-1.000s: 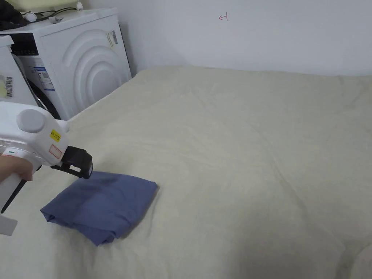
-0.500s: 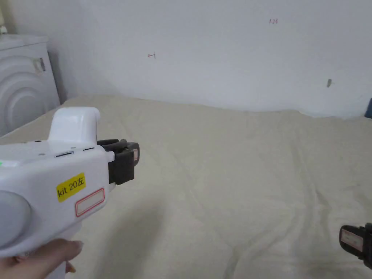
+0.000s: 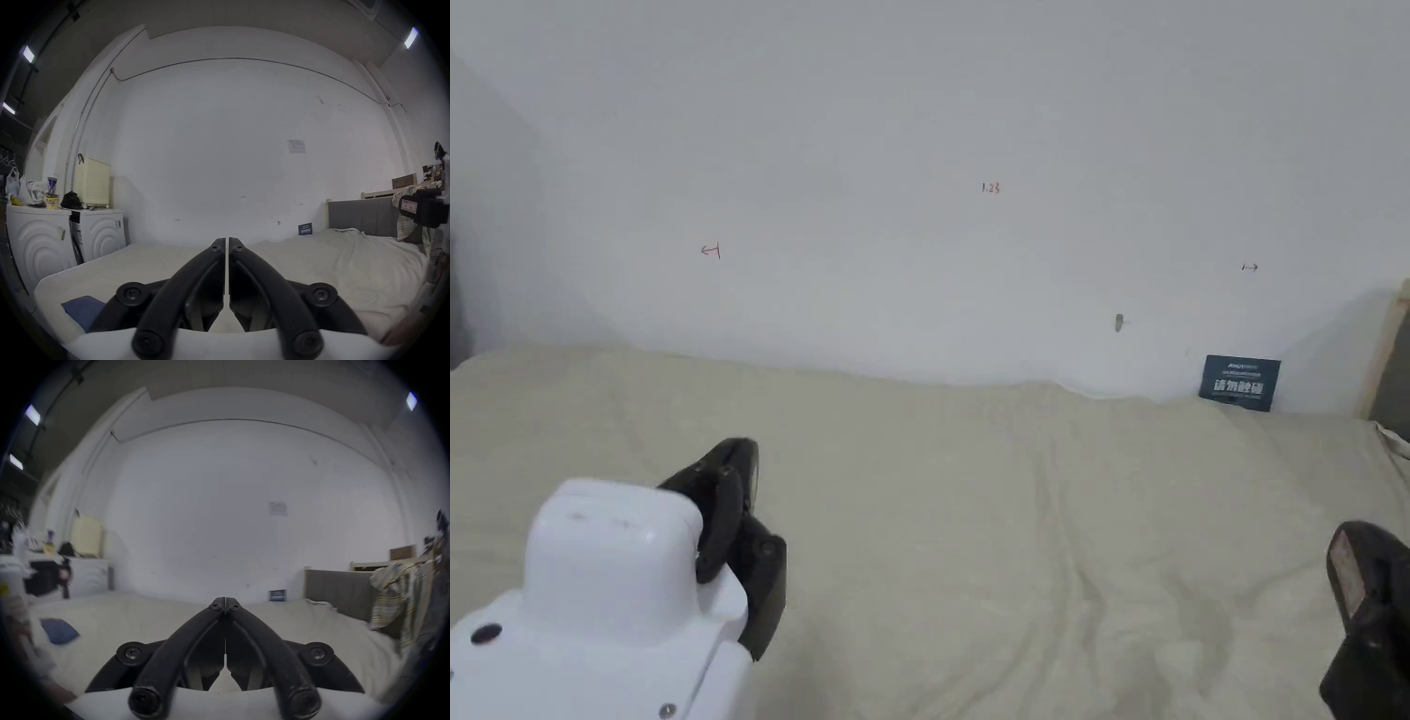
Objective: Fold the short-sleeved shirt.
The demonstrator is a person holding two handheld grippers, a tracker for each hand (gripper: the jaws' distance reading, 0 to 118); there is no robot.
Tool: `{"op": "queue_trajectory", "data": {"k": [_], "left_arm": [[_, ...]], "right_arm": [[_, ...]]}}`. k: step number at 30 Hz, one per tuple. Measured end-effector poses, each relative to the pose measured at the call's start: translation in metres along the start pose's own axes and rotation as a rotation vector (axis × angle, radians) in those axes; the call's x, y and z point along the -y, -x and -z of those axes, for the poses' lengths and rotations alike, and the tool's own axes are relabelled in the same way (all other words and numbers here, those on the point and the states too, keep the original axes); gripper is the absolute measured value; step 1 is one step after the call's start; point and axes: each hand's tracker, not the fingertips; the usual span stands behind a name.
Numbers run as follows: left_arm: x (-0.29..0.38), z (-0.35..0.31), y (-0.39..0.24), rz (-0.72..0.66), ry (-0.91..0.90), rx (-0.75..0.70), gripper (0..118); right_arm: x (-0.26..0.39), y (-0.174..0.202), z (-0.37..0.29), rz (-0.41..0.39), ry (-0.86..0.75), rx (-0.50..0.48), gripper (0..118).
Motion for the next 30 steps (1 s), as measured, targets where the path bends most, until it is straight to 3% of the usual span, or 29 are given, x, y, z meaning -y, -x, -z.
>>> {"op": "queue_trajectory", "data": {"k": [2,4,7,19,20,21,22,23,24,25,26,30], "left_arm": [[0.018,-0.004,-0.004,0.068,-0.008,-0.079,3],[0.027,-0.004,-0.007,0.09,0.064,-0.055,2],[0.033,-0.007,-0.007,0.066,0.12,-0.042,3],[0.023,-0.006,-0.009,0.033,0.121,-0.07,2],[0.022,-0.007,-0.01,0.029,0.114,-0.062,3],[0.021,-0.008,-0.007,0.017,0.105,-0.043,7],[0.02,-0.009,-0.005,0.0,0.098,-0.019,18],[0.019,-0.009,-0.004,-0.01,0.095,-0.001,30],[0.019,-0.009,-0.004,-0.009,0.095,-0.001,50],[0.019,-0.008,-0.005,-0.009,0.097,-0.001,89],[0.02,-0.006,-0.006,-0.001,0.105,-0.005,118],[0.029,-0.011,-0.01,0.002,0.1,-0.028,118]], "right_arm": [[0.018,-0.003,0.006,-0.036,0.077,0.018,0],[0.032,-0.013,0.003,0.062,0.097,-0.052,0],[0.041,-0.016,-0.003,0.04,0.109,0.02,0],[0.041,-0.01,-0.006,-0.01,0.084,-0.007,1],[0.041,-0.008,-0.005,-0.029,0.08,-0.002,9],[0.041,-0.008,-0.005,-0.039,0.076,-0.01,28],[0.04,-0.007,-0.005,-0.047,0.071,-0.025,66],[0.039,-0.007,-0.004,-0.052,0.078,-0.038,92],[0.039,-0.004,-0.003,-0.059,0.084,-0.038,104],[0.04,-0.001,-0.003,-0.07,0.082,-0.028,105],[0.041,0.001,-0.006,-0.081,0.062,-0.003,105],[0.039,0.009,-0.004,-0.097,0.043,0.05,105]]}}
